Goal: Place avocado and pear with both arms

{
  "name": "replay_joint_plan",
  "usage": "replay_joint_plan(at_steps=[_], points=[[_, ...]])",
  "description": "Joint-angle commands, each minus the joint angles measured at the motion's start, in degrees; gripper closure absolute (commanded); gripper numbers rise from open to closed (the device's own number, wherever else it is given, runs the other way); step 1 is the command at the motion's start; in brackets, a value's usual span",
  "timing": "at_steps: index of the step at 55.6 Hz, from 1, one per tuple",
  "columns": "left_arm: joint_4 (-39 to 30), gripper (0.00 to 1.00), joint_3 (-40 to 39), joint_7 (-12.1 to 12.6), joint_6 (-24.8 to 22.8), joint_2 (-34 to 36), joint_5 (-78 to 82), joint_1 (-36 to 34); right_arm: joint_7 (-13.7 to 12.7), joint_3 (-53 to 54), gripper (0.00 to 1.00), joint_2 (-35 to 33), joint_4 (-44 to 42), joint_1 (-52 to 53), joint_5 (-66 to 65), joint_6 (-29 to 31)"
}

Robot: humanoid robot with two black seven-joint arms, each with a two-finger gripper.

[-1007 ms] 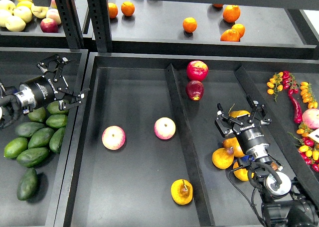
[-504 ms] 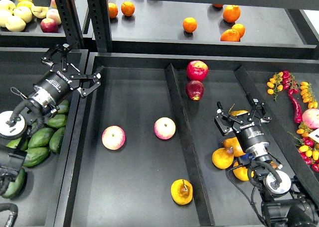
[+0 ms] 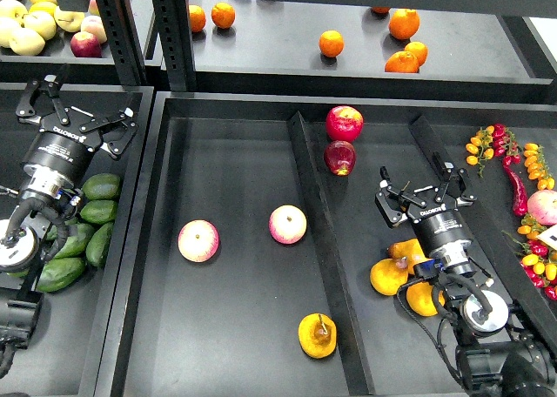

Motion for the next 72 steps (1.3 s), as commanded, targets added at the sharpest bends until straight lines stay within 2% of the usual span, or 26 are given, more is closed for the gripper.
replay_joint_plan(at_steps=[1, 23, 24, 30, 37, 45, 54, 64, 72], points=[[-3.04, 0.00, 0.42, -0.16, 0.00, 0.00, -0.05, 2.77, -0.24, 0.28, 0.00, 0.00, 1.12, -0.32, -0.01, 0.00], [-6.47, 0.00, 0.69, -0.16, -0.09, 0.00, -0.14, 8.48, -0.86, -2.88, 0.00, -0.17, 3.58, -1.99, -0.98, 0.00], [-6.56, 0.00, 0.69, -0.08, -0.09, 0.00, -0.14, 8.66, -0.95, -5.93, 0.00, -3.74, 3.93, -1.38, -1.33, 0.00], [-6.47, 0.00, 0.95, -0.08, -0.09, 0.00, -0.14, 8.66, -1.74, -14.04, 0.00, -12.03, 3.93, 0.99, -1.16, 0.00], [-6.47, 0.00, 1.48, 0.01, -0.09, 0.00, -0.14, 8.66, -5.43, -22.57, 0.00, -18.36, 3.93, 4.86, -1.16, 0.00], [-6.47, 0.00, 1.74, 0.10, -0.18, 0.00, -0.14, 8.66, -13.07, -32.32, 0.00, -24.69, 3.93, 11.27, -1.42, 0.00], [-6.30, 0.00, 1.83, 0.10, -0.18, 0.00, -0.14, 8.75, -19.31, -44.71, 0.00, -30.49, 5.25, 19.62, -1.07, 0.00], [-6.29, 0.00, 2.09, 0.10, -0.18, 0.00, -0.76, 8.66, -19.98, -56.93, 0.00, -31.64, 7.44, 25.34, -1.07, 0.00], [-6.38, 0.00, 2.09, 0.10, -0.18, 0.00, -0.84, 8.66, -19.98, -58.52, 0.00, -30.85, 7.36, 26.04, -0.89, 0.00]])
